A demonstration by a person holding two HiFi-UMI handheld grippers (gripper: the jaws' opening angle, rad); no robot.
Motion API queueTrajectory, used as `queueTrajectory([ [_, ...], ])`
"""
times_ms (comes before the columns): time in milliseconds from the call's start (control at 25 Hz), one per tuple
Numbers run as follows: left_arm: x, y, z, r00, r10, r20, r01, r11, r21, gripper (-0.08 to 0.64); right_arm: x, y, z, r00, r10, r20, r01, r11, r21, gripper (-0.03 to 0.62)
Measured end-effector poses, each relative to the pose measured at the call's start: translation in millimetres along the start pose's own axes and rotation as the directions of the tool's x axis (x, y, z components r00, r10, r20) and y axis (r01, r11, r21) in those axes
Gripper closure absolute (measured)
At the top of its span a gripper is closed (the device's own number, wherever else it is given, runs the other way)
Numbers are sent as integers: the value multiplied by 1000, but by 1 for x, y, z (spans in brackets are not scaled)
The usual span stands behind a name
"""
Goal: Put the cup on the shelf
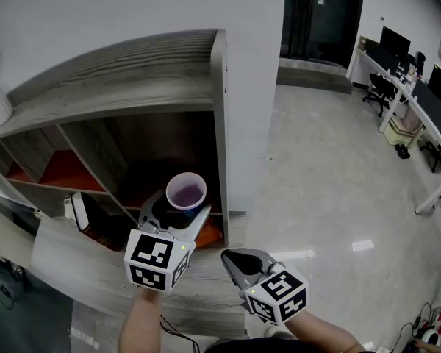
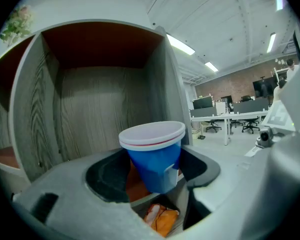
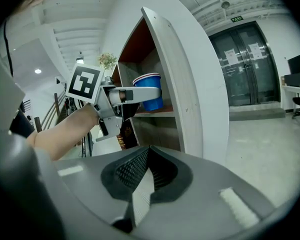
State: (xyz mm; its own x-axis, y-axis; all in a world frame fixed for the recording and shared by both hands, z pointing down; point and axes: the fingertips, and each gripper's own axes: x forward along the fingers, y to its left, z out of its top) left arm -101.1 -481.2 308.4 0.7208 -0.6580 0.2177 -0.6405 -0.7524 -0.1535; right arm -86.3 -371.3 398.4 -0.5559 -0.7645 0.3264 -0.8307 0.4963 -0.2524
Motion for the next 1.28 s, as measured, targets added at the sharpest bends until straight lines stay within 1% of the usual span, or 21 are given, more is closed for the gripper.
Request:
queueTrajectory([
  [240,16,3,-1,997,-51,-56,52,999,8,259,0,-4,-6,1000,-16,-13,17,1000,15,594],
  [360,21,1,-4,995,-62,-81,65,997,37,259,-1,-4,-7,1000,-18,-16,18,1000,16,594],
  [480,24,1,-5,995,-60,-79,63,997,42,256,-3,-6,-6,1000,-21,-13,21,1000,16,594],
  [720,25,6,-1,998,-30,-47,32,998,57,245,-6,-8,-7,1000,-18,-11,18,1000,20,594],
  [840,24,7,1,1000,-20,-19,21,999,49,193,-6,-9,-8,1000,-13,-10,14,1000,25,594],
  [920,24,8,1,1000,-12,-3,12,999,38,170,-7,-9,-9,1000,-9,-10,9,1000,27,594],
  [1040,20,10,1,1000,19,13,-19,999,30,144,-9,-7,-11,1000,0,-10,0,1000,27,594],
  [1280,4,9,-3,996,81,28,-81,997,1,126,-18,-4,-13,1000,16,-6,-16,1000,25,594],
])
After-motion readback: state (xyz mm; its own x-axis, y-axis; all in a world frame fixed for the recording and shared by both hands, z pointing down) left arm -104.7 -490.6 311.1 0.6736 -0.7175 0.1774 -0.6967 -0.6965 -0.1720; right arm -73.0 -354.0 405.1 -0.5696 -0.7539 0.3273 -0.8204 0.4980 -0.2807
